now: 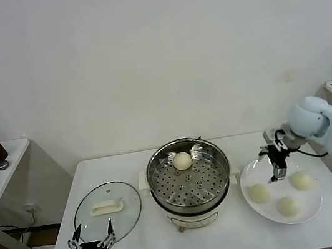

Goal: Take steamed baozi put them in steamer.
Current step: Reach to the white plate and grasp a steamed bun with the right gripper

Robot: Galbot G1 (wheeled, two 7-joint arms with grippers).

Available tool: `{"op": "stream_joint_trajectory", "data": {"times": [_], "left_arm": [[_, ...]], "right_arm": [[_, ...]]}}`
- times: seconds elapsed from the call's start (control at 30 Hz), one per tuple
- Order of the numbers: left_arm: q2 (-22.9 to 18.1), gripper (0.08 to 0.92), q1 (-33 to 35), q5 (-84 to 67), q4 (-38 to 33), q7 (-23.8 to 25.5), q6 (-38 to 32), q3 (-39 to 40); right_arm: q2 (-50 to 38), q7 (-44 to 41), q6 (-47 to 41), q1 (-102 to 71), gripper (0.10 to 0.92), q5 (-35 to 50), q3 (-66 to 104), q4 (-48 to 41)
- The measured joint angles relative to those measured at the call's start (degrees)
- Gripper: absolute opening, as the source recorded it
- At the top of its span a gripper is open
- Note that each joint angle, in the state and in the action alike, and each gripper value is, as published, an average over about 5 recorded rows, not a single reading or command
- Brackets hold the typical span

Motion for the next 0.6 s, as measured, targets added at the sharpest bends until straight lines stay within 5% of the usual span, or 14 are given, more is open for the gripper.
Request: {"op": "stream_joint_trajectory", "data": {"times": [0.6], "left_arm": [[-0.29,0.823,-0.61,0.30,1.89,-0.05,0.00,-0.18]], "right_arm": [[5.78,0.70,1.44,-7.42,0.823,-7.12,1.67,-5.31]]}}
